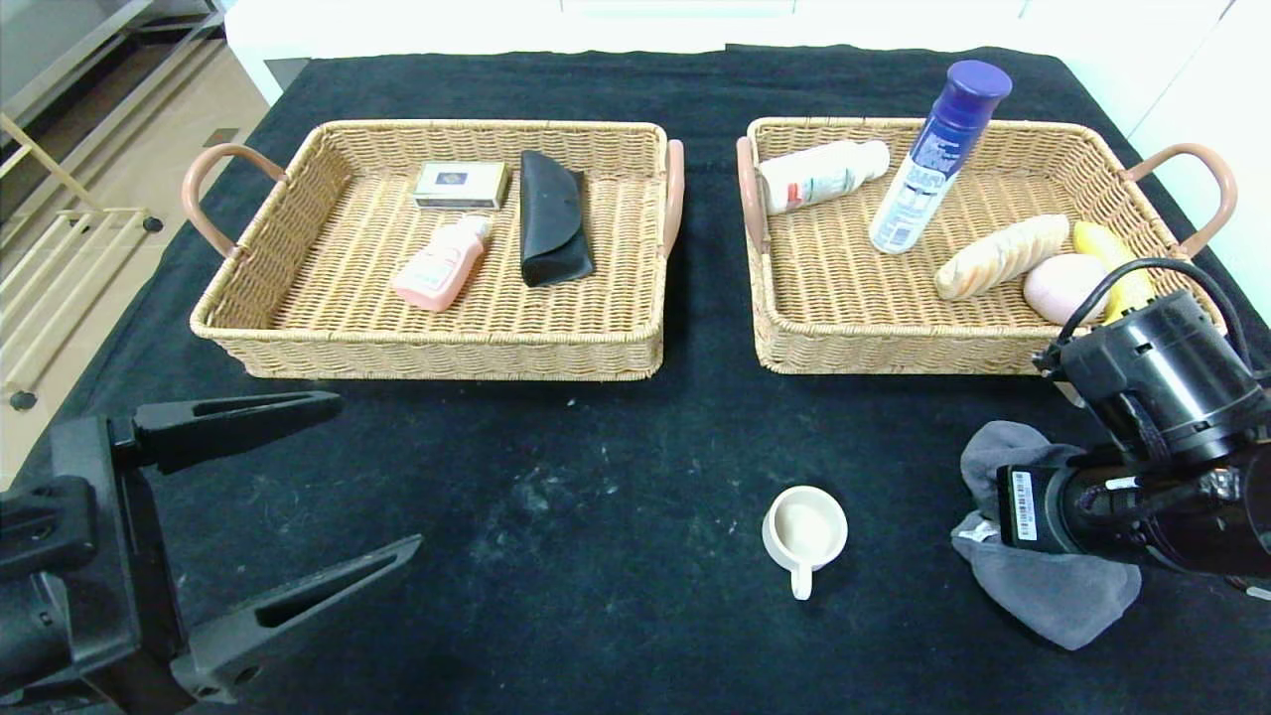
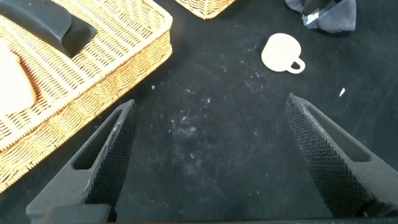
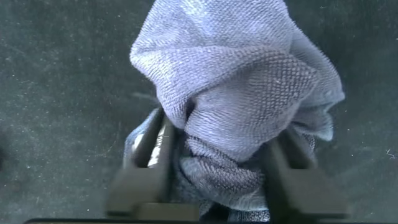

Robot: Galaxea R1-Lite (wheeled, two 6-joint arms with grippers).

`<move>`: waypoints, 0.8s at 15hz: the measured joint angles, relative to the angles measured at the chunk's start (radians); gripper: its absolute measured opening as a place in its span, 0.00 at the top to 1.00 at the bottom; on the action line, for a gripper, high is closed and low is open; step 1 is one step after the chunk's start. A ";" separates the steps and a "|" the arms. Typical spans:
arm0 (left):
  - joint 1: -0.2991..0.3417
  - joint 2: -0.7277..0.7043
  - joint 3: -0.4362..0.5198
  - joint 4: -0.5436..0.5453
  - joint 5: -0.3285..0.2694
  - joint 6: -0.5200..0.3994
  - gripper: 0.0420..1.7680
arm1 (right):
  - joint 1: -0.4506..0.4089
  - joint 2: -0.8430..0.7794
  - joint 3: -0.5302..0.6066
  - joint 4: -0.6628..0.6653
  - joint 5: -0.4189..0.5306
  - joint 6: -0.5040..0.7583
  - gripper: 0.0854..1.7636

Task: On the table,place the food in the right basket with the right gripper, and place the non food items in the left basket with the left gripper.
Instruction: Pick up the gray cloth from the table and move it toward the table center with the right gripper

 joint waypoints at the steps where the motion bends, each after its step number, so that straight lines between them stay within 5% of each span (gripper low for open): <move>1: 0.000 0.000 0.000 0.000 0.000 0.000 0.03 | 0.000 0.000 0.000 0.000 0.000 0.000 0.72; 2: 0.000 0.000 0.000 0.001 0.000 0.000 0.03 | 0.000 0.000 -0.001 -0.001 0.000 0.000 0.90; 12: -0.003 0.000 0.001 0.005 0.000 0.000 0.03 | 0.000 0.001 0.002 -0.001 0.002 0.000 0.90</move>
